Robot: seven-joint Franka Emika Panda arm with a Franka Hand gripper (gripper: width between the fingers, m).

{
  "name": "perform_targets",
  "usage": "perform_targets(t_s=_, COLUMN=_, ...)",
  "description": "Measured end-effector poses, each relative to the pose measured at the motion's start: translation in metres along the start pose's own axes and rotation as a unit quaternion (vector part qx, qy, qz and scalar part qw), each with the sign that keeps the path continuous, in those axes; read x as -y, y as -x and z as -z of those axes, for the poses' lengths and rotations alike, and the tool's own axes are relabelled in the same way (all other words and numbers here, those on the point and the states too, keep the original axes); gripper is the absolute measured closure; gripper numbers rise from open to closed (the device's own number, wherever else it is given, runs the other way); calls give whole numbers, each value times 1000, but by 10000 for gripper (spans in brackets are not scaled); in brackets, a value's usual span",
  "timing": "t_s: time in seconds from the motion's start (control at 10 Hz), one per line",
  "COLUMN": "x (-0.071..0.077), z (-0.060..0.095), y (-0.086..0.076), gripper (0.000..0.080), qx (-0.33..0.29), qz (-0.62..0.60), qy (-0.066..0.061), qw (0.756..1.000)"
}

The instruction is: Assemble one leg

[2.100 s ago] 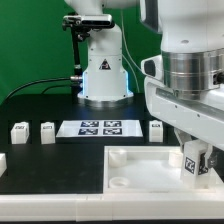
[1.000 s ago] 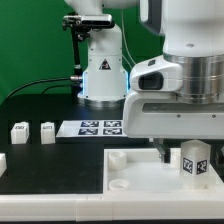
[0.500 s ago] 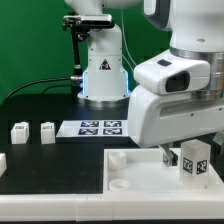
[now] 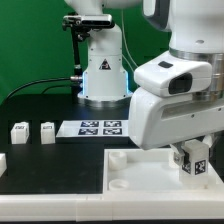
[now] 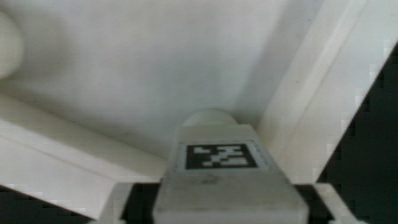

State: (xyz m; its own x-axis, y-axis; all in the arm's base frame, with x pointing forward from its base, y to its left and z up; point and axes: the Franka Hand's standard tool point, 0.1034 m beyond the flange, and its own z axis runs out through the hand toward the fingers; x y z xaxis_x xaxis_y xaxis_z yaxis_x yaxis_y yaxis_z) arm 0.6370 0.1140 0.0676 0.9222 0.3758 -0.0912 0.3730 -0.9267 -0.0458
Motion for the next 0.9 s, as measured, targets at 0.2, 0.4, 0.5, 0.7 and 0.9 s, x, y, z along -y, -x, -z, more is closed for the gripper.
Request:
perform_targets(t_s=0.2, x=0, z=0, y=-1, gripper=511, qx=-4, qz=-55, qy=-3, qw=998)
perform_targets(t_s=0.4, x=3, z=-1, y=0, gripper=511, qx=-12, qz=-227, qy=-15, qw=974)
perform_targets(t_s=0.5, x=5, z=-1, y=0, gripper=511, qx=-10, qz=-316, qy=-19, qw=948)
perform_targets(t_s=0.7, x=1, z=0, y=3, gripper=509, qx=-1, qz=-425, qy=-17, qw=905)
perform_targets(t_s=0.9, x=-10, z=1, y=8, gripper=494, qx=2, qz=-537, qy=-5, qw=843)
